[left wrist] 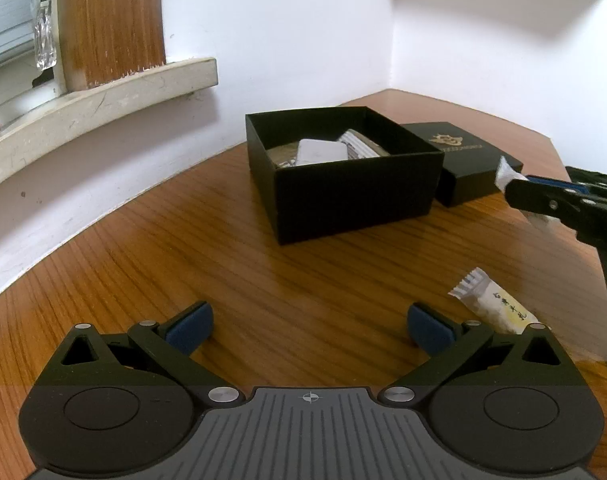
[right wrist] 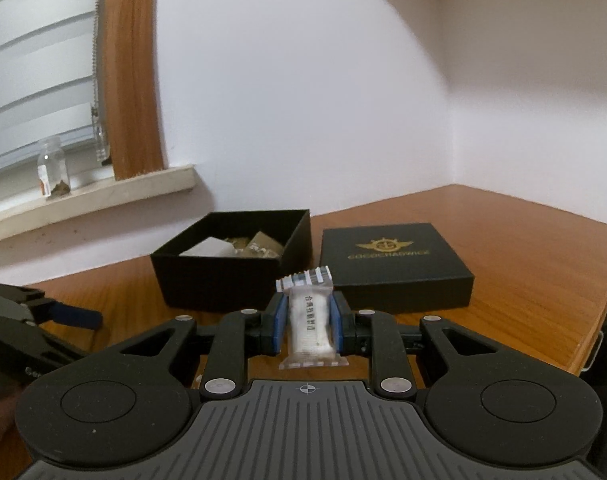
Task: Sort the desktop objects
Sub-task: 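Carry the white snack bar into the black box and open the right gripper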
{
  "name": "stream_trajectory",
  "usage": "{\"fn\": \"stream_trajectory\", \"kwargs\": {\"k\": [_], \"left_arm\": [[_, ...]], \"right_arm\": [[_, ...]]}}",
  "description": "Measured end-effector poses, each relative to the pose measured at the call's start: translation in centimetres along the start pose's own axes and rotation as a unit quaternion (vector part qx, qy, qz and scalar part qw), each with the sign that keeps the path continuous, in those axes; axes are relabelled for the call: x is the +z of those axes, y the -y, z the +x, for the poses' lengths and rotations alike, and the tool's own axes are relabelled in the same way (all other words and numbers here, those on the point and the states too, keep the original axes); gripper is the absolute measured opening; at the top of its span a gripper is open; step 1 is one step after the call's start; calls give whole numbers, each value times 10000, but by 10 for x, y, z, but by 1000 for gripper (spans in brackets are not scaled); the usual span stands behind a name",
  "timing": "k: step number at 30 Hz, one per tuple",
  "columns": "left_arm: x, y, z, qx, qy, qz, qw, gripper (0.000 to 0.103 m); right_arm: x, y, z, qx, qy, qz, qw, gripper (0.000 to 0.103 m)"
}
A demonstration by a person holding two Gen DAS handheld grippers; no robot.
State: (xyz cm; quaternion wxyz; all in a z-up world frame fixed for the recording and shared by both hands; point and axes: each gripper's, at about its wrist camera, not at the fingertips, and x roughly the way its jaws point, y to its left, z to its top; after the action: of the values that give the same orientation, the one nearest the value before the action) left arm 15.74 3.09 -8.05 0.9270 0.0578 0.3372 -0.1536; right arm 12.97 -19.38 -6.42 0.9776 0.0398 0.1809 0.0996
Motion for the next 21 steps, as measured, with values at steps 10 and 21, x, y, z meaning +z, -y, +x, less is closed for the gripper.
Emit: {"fn": "stream_trajectory", "kwargs": {"k": [10, 21], "left_arm": [[0, 0, 0, -2, 0, -6, 10000, 103], [0, -1, 0, -17, 4, -15, 10000, 103]], "right_arm": [[37, -15, 25, 427, 166, -200, 9988, 23], [58, -19, 76, 614, -98, 211, 9978, 24]]}}
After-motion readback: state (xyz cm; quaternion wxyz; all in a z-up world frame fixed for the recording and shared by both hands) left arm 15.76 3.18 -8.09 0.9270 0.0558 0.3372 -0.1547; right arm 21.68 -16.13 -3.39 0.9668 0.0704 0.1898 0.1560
